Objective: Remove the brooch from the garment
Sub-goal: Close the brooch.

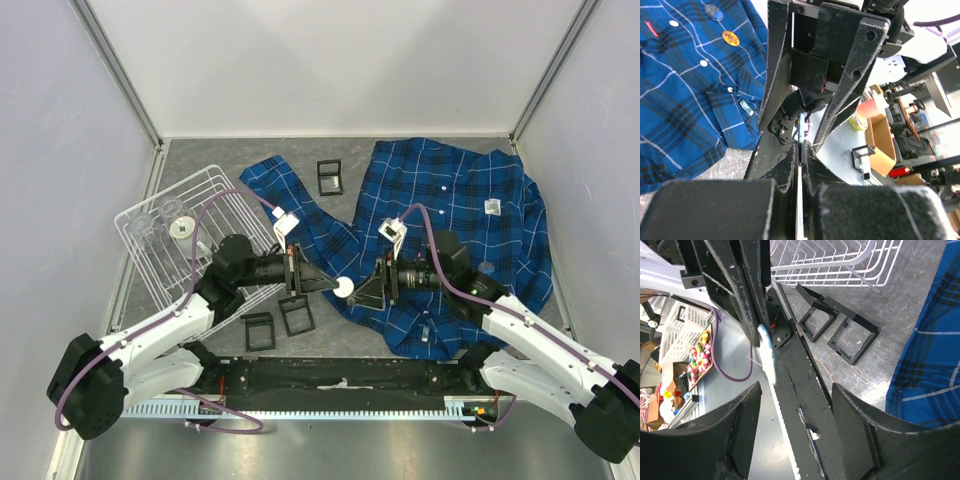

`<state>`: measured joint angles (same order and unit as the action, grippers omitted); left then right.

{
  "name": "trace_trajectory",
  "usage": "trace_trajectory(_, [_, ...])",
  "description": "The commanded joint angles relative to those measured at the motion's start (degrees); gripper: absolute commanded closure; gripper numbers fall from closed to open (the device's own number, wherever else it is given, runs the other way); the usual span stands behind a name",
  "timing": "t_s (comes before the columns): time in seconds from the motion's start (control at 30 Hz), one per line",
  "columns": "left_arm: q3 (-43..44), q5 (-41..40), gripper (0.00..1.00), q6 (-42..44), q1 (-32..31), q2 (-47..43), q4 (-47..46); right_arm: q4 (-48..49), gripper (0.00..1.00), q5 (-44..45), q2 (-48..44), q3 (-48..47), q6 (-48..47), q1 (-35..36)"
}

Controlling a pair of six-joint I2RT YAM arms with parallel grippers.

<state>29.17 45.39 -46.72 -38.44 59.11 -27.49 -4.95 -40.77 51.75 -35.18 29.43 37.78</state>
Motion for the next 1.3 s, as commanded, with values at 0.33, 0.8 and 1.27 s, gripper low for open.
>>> trace_trajectory(0.33, [-8.33,-13.65,0.98,-9.00,-0.06,-6.82,-12.75,24.37,0.32,1.40,1.69,3.98,9.42,2.47])
trace_trajectory(0.8, [-10.18,-21.83,0.98,-11.82,-0.15,-11.64,-9.09,30.70,0.54,6.67,6.78,3.89,12.75,5.46])
trace_trajectory(1.27, [-9.66,-21.31,0.98,-8.31,-0.15,-13.50,-6.35,31.50,0.55,11.59,8.99,3.71,14.95,6.52])
